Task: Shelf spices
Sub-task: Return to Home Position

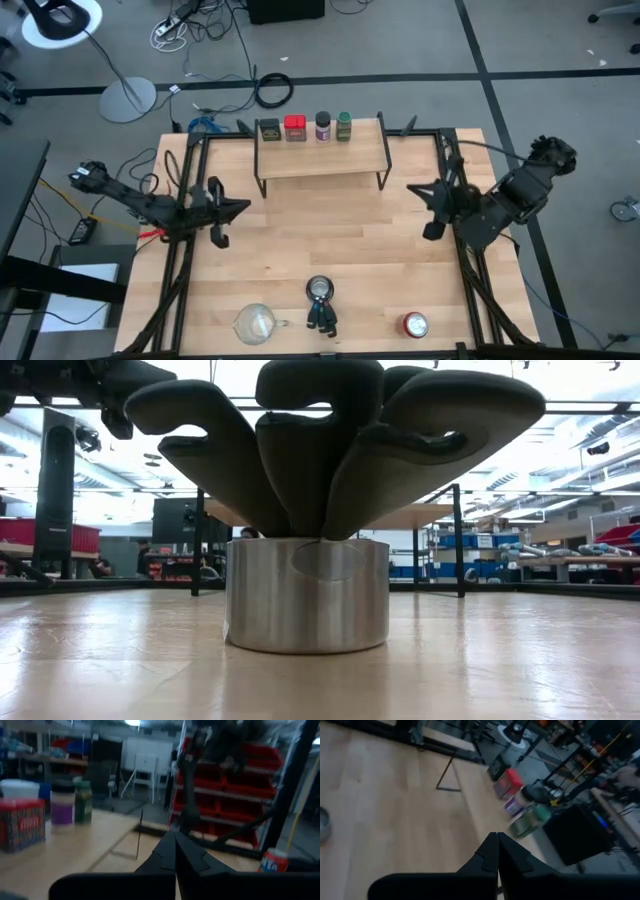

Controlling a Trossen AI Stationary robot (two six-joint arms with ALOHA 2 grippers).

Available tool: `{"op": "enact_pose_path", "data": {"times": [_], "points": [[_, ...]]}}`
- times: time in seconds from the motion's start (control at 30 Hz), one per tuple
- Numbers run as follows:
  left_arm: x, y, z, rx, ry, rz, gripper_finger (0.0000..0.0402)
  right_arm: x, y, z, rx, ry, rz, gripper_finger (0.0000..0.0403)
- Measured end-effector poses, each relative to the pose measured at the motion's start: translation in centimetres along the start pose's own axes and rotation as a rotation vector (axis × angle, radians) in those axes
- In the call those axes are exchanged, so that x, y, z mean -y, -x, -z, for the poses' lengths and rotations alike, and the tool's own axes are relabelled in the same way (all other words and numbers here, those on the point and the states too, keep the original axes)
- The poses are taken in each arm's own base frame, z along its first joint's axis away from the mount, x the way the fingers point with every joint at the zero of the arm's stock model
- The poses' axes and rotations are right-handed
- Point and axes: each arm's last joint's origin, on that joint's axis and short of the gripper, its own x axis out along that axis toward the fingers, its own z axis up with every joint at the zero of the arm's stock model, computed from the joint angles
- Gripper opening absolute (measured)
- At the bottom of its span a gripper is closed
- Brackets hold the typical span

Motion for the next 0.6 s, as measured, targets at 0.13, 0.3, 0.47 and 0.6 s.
{"op": "enact_pose_path", "data": {"times": [0.13, 0.3, 0.47, 0.6], "points": [[-0.2, 0.8, -1.2, 0.084, -0.021, 0.005, 0.0001, -1.5, -0.7, 4.1, 0.028, -0.07, -0.035, 0.0], [-0.9, 2.1, -2.4, 0.145, -0.049, -0.055, 0.0001, -4.1, -2.0, 9.1, 0.115, -0.165, -0.113, 0.0], [-2.1, 3.7, -3.9, 0.158, -0.091, -0.108, 0.0001, -5.3, -2.8, 13.1, 0.211, -0.21, -0.294, 0.0], [-3.2, 4.8, -5.1, 0.07, -0.107, -0.141, 0.0001, -5.1, -3.1, 14.8, 0.362, -0.267, -0.414, 0.0]]}}
